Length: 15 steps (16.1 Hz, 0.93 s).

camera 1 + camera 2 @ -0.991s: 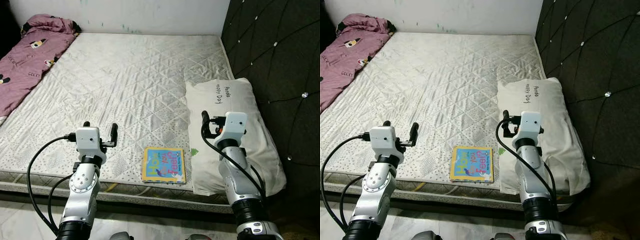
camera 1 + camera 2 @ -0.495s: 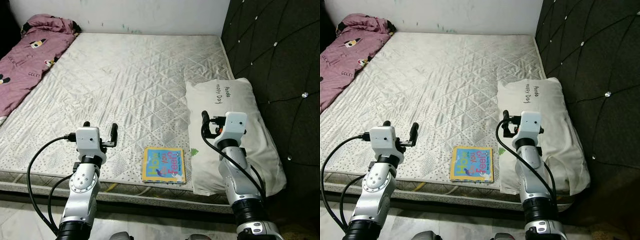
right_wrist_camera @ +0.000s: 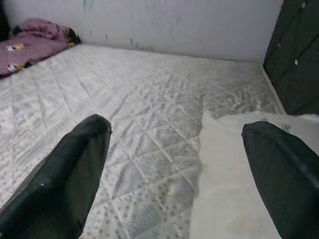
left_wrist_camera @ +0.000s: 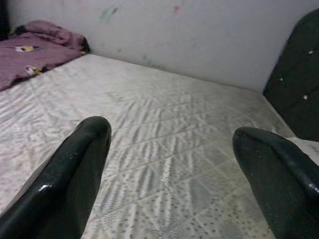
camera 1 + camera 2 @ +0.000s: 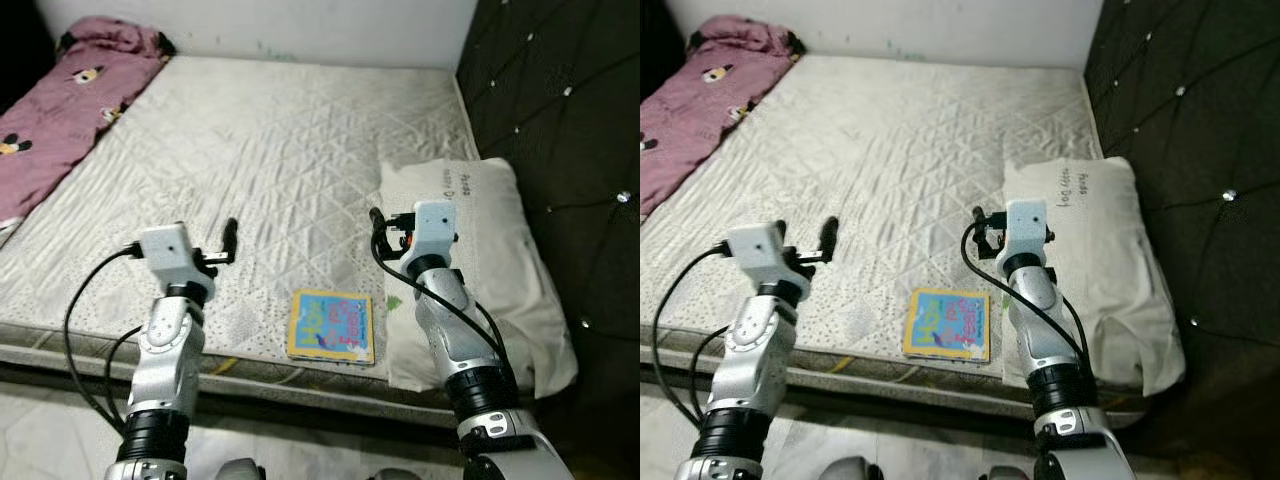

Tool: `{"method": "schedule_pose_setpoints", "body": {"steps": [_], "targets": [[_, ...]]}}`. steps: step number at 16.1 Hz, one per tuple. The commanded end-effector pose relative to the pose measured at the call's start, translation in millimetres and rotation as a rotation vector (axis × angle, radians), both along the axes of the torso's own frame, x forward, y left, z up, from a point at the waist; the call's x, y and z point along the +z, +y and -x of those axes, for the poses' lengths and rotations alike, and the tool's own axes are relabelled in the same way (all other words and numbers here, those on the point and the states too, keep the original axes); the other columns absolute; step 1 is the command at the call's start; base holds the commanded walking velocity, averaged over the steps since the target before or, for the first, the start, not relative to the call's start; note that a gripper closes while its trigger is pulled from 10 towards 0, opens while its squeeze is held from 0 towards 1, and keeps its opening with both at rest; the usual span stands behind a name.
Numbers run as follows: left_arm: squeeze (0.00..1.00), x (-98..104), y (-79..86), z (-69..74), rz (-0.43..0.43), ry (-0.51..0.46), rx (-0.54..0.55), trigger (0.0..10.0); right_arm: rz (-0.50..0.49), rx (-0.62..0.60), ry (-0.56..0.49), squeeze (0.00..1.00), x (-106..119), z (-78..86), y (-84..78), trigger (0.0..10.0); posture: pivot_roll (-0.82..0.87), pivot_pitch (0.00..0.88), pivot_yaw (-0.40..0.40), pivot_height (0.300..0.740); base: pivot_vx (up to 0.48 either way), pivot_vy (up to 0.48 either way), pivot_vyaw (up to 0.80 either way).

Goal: Clean up the room

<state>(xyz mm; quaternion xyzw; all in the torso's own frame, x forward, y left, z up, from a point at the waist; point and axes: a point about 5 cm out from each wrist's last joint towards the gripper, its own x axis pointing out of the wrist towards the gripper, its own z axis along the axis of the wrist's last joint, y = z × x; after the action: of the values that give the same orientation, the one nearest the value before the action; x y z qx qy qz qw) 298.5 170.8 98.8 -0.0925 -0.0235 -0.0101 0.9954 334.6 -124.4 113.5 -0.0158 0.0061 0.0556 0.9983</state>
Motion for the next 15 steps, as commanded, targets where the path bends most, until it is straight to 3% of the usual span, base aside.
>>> {"method": "schedule_pose_setpoints", "body": {"steps": [1, 3, 5, 7, 15], "targets": [[0.0, -3.2, 2.6, 2.9, -0.009, 0.019, -0.007, 10.0, -0.019, 0.0, 0.022, 0.0, -1.5, 2.2, -2.0, 10.0, -0.07, 0.0, 0.03, 0.74, 0.0, 0.0, 0.0], [0.0, -9.7, 11.1, 12.0, -0.034, 0.041, 0.023, 10.0, -0.067, -0.066, 0.022, 0.0, -7.8, 12.2, -20.6, 10.0, -0.07, 0.0, 0.031, 0.74, 0.0, 0.0, 0.0], [0.0, -14.6, 14.5, 16.4, -0.031, 0.063, 0.037, 10.0, -0.076, -0.08, 0.032, 0.0, -10.9, 18.1, -26.9, 10.0, -0.07, 0.0, 0.032, 0.74, 0.0, 0.0, 0.0], [0.0, -15.4, 10.0, 12.8, -0.022, 0.067, 0.023, 10.0, -0.096, -0.086, 0.074, 0.0, -16.4, 17.4, -22.8, 10.0, -0.08, 0.0, 0.034, 0.74, 0.0, 0.0, -0.8], [0.0, -17.0, 4.4, 11.5, -0.022, 0.081, 0.029, 10.0, -0.127, -0.078, 0.075, 0.0, -13.3, 11.8, -15.0, 10.0, -0.07, 0.0, 0.041, 0.74, 0.0, 0.0, -0.76]]}}
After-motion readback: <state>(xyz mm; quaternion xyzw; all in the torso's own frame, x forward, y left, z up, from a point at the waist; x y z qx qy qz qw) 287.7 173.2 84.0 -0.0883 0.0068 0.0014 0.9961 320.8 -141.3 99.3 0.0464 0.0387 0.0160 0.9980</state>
